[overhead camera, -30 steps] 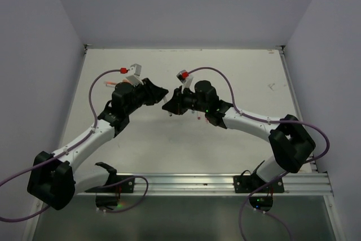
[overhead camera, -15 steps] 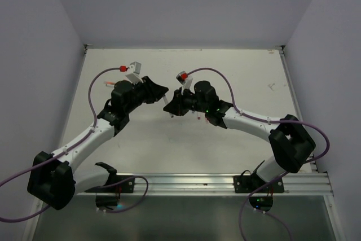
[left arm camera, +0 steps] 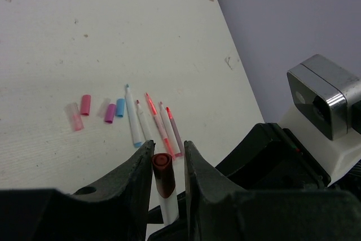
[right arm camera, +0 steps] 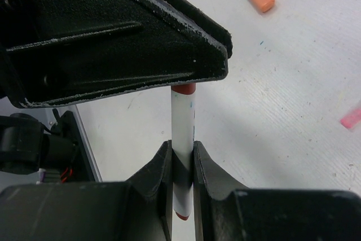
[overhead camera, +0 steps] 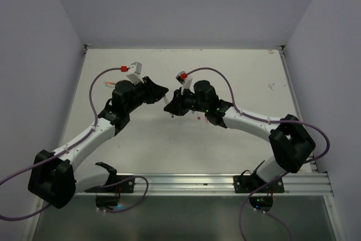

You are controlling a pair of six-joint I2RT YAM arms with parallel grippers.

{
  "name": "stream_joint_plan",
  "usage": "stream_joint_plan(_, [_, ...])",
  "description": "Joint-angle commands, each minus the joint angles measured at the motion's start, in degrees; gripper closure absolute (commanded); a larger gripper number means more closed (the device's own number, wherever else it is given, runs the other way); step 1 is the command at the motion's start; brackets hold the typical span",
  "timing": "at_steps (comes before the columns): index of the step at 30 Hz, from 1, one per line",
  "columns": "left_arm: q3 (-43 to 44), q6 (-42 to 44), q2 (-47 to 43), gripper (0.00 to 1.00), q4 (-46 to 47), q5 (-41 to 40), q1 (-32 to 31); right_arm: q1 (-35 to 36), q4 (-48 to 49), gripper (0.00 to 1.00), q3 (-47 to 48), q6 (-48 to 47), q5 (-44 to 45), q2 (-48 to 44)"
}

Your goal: Open the pen caps

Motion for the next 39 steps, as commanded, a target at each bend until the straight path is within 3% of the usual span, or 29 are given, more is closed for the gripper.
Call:
stream_joint_plan(1, [1.7,1.9,0.2,0.69,3.2,1.9,-0.4,0.4,0.9,1.0,2.5,-1.1,0.1,-2.3])
stream_joint_plan(4, [1.6,2.5,0.5,0.69,3.3,2.1,-0.4,0.3,0.8,1.0,2.6,-1.1,0.1,-2.5])
stream_joint_plan(12, [1.5,3.1,0.1,1.0,3.8,1.3,-0.5,0.5,0.3,1.0,2.1,-1.1,0.1,-2.5])
stream_joint_plan(16, [1.0,2.1,-1.0,1.0,5.0,-0.7,-0.6,0.6,-0.1,1.0,0.2,-1.5,0.8,-3.3])
stream_joint_plan(21, [1.5,2.0,-5.5,1.0,3.3,-12.9,-0.8,1.0,-0.8,1.0,-3.7,-2.4,0.8,-4.8])
stream_joint_plan(30, [12.5,5.3,-7.4,1.0,-2.8,-31.2,-0.8,3.9,-1.3,1.0,-11.8,-4.4,3.5,-6.2])
stream_joint_plan(35, [16.2,2.9,-6.6,1.0,-6.1,-40.3,-0.8,4.4,-0.7,1.0,-14.4,-3.8,6.1,-6.9])
stream_joint_plan(39, [18.3,3.7,-5.1,1.0,-7.0,-41.3,-0.8,4.4,-1.6,1.0,-14.7,-3.1,8.2,-7.7])
